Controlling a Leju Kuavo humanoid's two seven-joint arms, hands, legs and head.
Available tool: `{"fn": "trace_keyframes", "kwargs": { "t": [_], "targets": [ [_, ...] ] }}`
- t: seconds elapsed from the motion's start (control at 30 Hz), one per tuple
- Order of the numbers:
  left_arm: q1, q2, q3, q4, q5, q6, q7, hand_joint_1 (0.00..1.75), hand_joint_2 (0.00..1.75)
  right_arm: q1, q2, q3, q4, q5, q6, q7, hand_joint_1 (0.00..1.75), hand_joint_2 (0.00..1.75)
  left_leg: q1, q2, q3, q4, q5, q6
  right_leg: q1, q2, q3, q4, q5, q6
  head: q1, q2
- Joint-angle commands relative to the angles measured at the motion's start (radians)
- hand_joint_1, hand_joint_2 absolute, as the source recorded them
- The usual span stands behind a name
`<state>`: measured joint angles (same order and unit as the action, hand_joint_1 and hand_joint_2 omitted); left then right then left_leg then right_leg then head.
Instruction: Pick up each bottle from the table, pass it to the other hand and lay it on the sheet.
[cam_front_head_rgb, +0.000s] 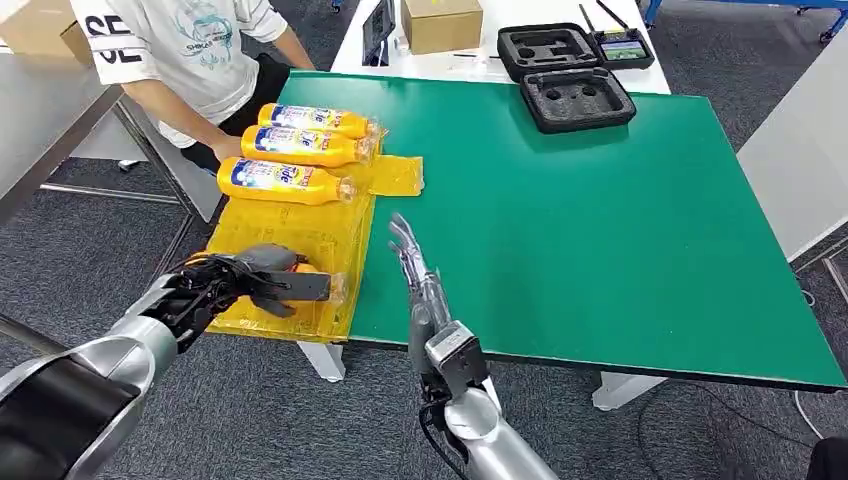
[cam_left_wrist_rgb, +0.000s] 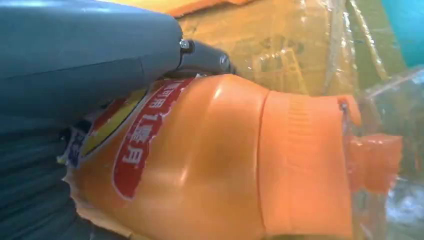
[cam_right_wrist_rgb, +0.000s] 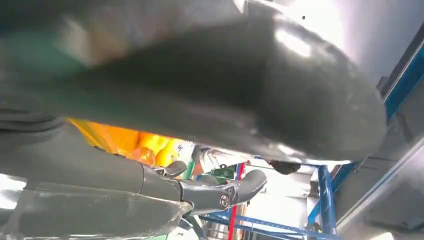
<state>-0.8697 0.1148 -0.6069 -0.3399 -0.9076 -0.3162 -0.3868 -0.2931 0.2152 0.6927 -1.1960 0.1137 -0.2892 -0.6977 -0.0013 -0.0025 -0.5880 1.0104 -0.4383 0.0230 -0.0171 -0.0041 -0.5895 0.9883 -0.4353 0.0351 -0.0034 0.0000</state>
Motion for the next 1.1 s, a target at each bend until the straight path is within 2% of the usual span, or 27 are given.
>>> {"fn": "trace_keyframes", "kwargs": {
  "t": [0.03,0.47,0.6,0.63,0.67,0.7,0.77,0.8,0.83,0.9,0.93,0.97,1.0,1.1],
  "targets": [
    [0.012,-0.021,0.043,0.06,0.043,-0.056,-0.031,0.0,0.0,-0.055,-0.015,0.027,0.079,0.013,-0.003,0.0,0.0,0.0,0.002,0.002,0.005,-0.001,-0.001,-0.001,0.002,0.002,0.005,-0.003,0.0,-0.002,0.0,0.0],
    [0.034,-0.001,0.083,0.05,0.109,-0.095,-0.093,0.0,0.0,-0.048,-0.018,0.022,0.094,0.014,0.002,0.0,0.0,0.0,0.001,0.001,0.006,-0.002,0.0,-0.001,0.001,0.0,0.006,-0.002,0.0,-0.001,0.0,0.0],
    [0.065,-0.016,0.169,0.01,0.186,0.116,-0.183,0.0,0.0,-0.036,-0.019,0.014,0.093,0.022,0.002,0.0,0.0,0.0,0.0,0.001,0.007,-0.002,0.0,-0.001,0.0,0.0,0.007,-0.002,0.0,-0.001,0.0,0.0],
    [0.075,-0.026,0.183,-0.007,0.175,0.298,-0.192,0.0,0.0,-0.032,-0.016,0.006,0.094,0.023,0.01,0.0,0.0,0.0,0.002,0.003,0.009,-0.003,0.0,-0.002,0.002,0.002,0.01,-0.004,0.001,-0.003,0.0,0.0],
    [0.077,-0.031,0.181,-0.012,0.151,0.415,-0.191,0.0,0.0,-0.032,-0.013,0.003,0.098,0.026,0.019,0.0,0.0,0.0,0.002,0.0,0.007,-0.002,0.0,-0.002,0.002,-0.001,0.009,-0.003,0.001,-0.002,0.0,0.0],
    [0.087,-0.038,0.193,-0.031,0.118,0.653,-0.17,0.0,0.0,-0.033,-0.007,0.003,0.107,0.033,0.03,0.0,0.0,0.0,0.001,-0.001,0.006,-0.001,0.0,-0.001,0.001,-0.002,0.008,-0.002,0.0,-0.001,0.0,0.0],
    [0.103,-0.042,0.219,-0.049,0.075,0.977,-0.171,0.0,0.0,-0.043,0.002,0.012,0.125,0.035,0.046,0.0,0.0,0.0,0.002,0.0,0.005,0.0,0.0,-0.001,0.002,-0.002,0.006,-0.002,0.0,-0.001,0.0,0.0],
    [0.138,-0.016,0.274,-0.174,-0.083,1.014,-0.11,0.0,0.0,-0.049,0.008,0.018,0.135,0.034,0.054,0.001,0.0,0.0,0.002,-0.001,0.005,0.0,-0.001,-0.002,0.003,-0.002,0.006,-0.002,0.0,-0.002,0.0,0.0],
    [0.216,-0.053,0.504,-0.348,-0.199,1.014,-0.145,0.0,0.0,-0.056,0.015,0.026,0.149,0.032,0.065,0.003,0.0,0.0,0.001,0.0,0.005,-0.001,0.0,-0.001,0.001,-0.001,0.005,-0.001,0.0,-0.001,0.0,0.0],
    [0.266,-0.1,0.671,-0.48,-0.357,1.014,-0.196,0.0,0.0,-0.065,0.018,0.041,0.166,0.034,0.081,0.006,0.0,0.0,0.001,0.001,0.005,-0.001,-0.001,-0.001,0.001,0.0,0.005,-0.002,0.0,-0.001,0.0,0.0],
    [0.288,-0.146,0.802,-0.579,-0.443,1.014,-0.277,0.0,0.0,-0.072,0.021,0.049,0.18,0.034,0.088,0.006,0.0,0.0,0.001,0.0,0.003,-0.001,0.0,-0.001,0.001,-0.001,0.004,-0.001,0.0,-0.001,0.0,0.0],
    [0.306,-0.179,0.861,-0.665,-0.477,1.014,-0.311,0.0,0.0,-0.077,0.022,0.054,0.189,0.033,0.094,0.006,0.0,0.0,0.002,0.001,0.006,-0.001,-0.001,-0.002,0.002,0.0,0.006,-0.002,0.0,-0.002,-0.001,0.0],
    [0.306,-0.179,0.861,-0.665,-0.477,1.014,-0.311,0.0,0.0,-0.077,0.022,0.054,0.189,0.033,0.094,0.006,0.0,0.0,0.001,-0.004,0.002,0.001,0.0,-0.001,0.002,-0.005,0.004,-0.001,-0.001,-0.001,0.0,0.0],
    [0.317,-0.187,0.865,-0.721,-0.455,1.014,-0.311,0.0,0.0,-0.081,0.024,0.056,0.198,0.03,0.098,0.008,0.0,0.0,0.002,0.002,0.0,0.002,-0.001,-0.001,0.002,0.001,0.0,0.0,0.0,-0.001,0.0,0.0]
  ]
}}
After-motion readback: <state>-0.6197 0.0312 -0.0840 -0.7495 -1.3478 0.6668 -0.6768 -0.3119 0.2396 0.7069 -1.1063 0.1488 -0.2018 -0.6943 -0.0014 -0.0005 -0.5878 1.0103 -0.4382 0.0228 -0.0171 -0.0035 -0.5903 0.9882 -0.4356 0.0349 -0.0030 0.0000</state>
